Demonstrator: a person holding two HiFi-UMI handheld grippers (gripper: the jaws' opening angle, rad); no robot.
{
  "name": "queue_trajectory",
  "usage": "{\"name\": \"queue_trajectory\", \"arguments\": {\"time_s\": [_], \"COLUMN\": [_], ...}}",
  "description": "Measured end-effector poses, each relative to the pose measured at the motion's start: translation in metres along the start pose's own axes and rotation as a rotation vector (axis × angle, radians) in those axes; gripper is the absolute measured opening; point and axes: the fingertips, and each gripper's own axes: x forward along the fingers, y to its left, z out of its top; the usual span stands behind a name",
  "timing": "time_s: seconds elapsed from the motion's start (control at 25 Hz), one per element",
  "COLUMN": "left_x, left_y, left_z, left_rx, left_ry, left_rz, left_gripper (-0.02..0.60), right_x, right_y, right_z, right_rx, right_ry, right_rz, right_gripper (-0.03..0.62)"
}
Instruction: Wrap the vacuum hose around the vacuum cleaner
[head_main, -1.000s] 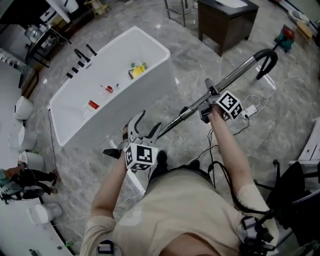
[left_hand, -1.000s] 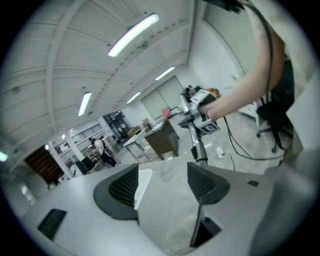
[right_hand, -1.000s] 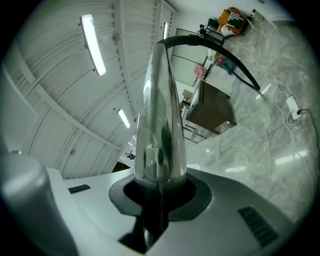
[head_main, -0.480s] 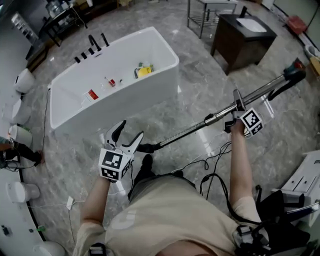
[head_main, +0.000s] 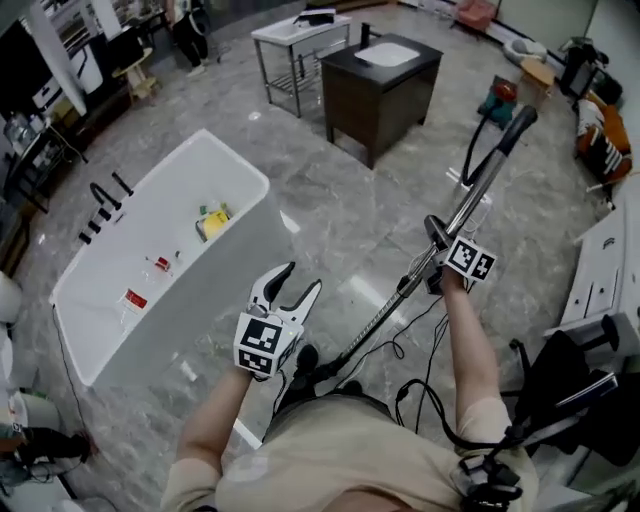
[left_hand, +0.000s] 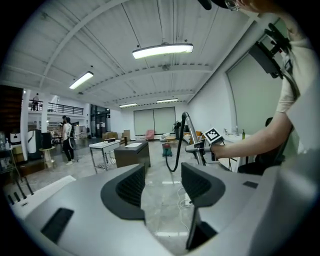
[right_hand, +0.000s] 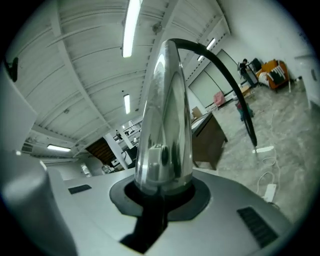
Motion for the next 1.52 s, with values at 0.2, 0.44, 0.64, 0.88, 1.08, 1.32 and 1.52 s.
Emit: {"name": "queue_trajectory", "arguments": {"time_s": [0.2, 0.44, 0.64, 0.88, 1.08, 1.32, 1.52], "left_x": [0.042, 0.049, 0.036, 0.037, 0.043, 0.058, 0.091], "left_y": [0.025, 0.070, 0.113, 0.156, 0.167, 0.187, 0.194], "left_z": [-0.022, -0.074, -0.107, -0.120, -0.110, -0.122, -0.128], "left_rx": [0.029, 0.028, -0.006, -0.053, -0.091, -0.131, -0.146], "left_ry": [0.043, 0.163, 0.204, 0.218, 0.168, 0.195, 0.238], "left_rz": [-0.076, -0.190, -0.191, -0.192, -0.198, -0.183, -0.168], "left_gripper": [0.003, 0.003, 0.003, 0.003, 0.003, 0.003, 0.003], "right_x": [-0.007, -0.018, -0.028, -0.042, -0.056, -0.038, -0.018], "right_y": [-0.039, -0.059, -0.070, -0.060, -0.046, -0.043, -0.058], "right_z": [0.013, -0.012, -0.035, -0.083, -0.135, -0.181, -0.192], "right_rx": [-0.172, -0.335, -0.467, -0.488, -0.429, -0.354, -0.310], "right_ry": [0.045, 0.188, 0.294, 0.518, 0.690, 0.802, 0.815], "right_rz": [-0.157, -0.311, -0.441, -0.460, -0.435, -0.390, -0.375], "right_gripper": [0.063, 0.063, 0.063, 0.063, 0.064, 0.066, 0.064]}}
